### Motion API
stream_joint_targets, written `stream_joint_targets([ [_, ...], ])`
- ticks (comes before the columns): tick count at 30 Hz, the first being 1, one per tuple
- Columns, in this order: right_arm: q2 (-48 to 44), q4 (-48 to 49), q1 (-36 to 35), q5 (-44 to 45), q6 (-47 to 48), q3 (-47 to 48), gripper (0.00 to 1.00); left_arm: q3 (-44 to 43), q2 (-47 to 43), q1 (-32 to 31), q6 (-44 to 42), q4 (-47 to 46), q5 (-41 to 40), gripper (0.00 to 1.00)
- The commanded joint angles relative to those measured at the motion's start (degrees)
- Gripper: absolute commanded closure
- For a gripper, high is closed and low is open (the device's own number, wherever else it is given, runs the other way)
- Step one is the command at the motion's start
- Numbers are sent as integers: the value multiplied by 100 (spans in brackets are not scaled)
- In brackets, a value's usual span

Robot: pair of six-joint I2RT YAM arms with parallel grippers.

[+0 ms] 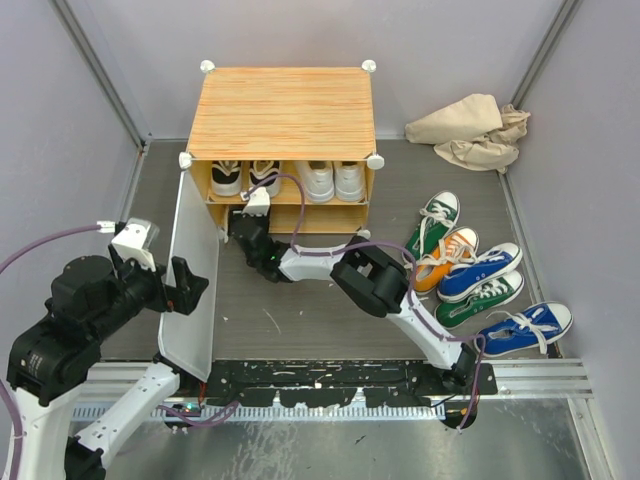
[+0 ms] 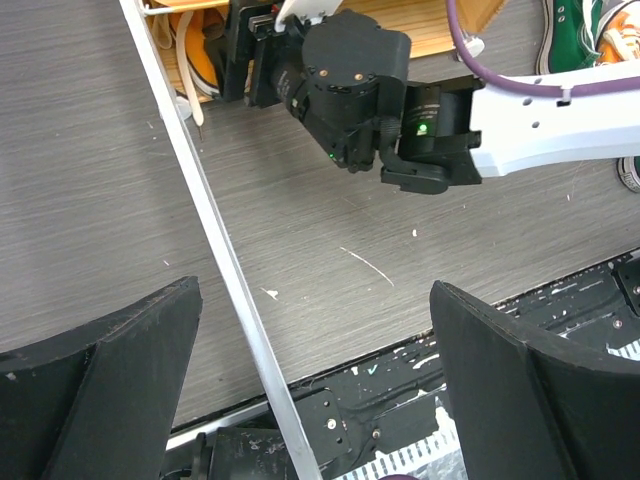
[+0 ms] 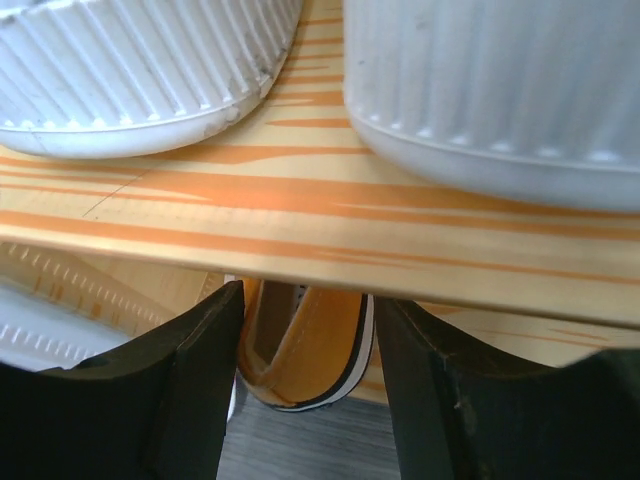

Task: Place and organize the shoes in the shoe cabinet

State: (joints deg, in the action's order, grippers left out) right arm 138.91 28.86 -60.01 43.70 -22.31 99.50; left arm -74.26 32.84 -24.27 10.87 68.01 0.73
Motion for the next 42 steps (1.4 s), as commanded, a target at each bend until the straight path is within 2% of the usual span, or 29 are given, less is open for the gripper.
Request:
stream_joint_targets([
  [1,-1024,403,-36,-195,-71,-470,40,-19,-107,-17,-31,-113,-51,2],
  [4,-1289,177,-30,-200,-176,-793,43,-30,-120,-16,-64,-99,-93,2],
  [12,-1281,-47,-20,-433,-37,-1078,76,-11,-95,-16,-110,-94,-152,2],
  [15,-1156,-151,-20,-566,-28,-998,85,45,-93,-16,-136,-97,-208,2],
  [28,-351,-355,146,-815,-345,-175,86,48,-58,-21,-164,-22,-277,2],
  [36,-226,-255,363,-757,-230,52,88,74,-22,-15,-173,-46,-300,2],
  [39,-466,-607,310,-548,-341,-120,89,64,-20,-16,-173,-46,-295,2],
  [42,-923,-745,187,-190,-549,-745,89,63,-14,-16,-157,-49,-279,2],
])
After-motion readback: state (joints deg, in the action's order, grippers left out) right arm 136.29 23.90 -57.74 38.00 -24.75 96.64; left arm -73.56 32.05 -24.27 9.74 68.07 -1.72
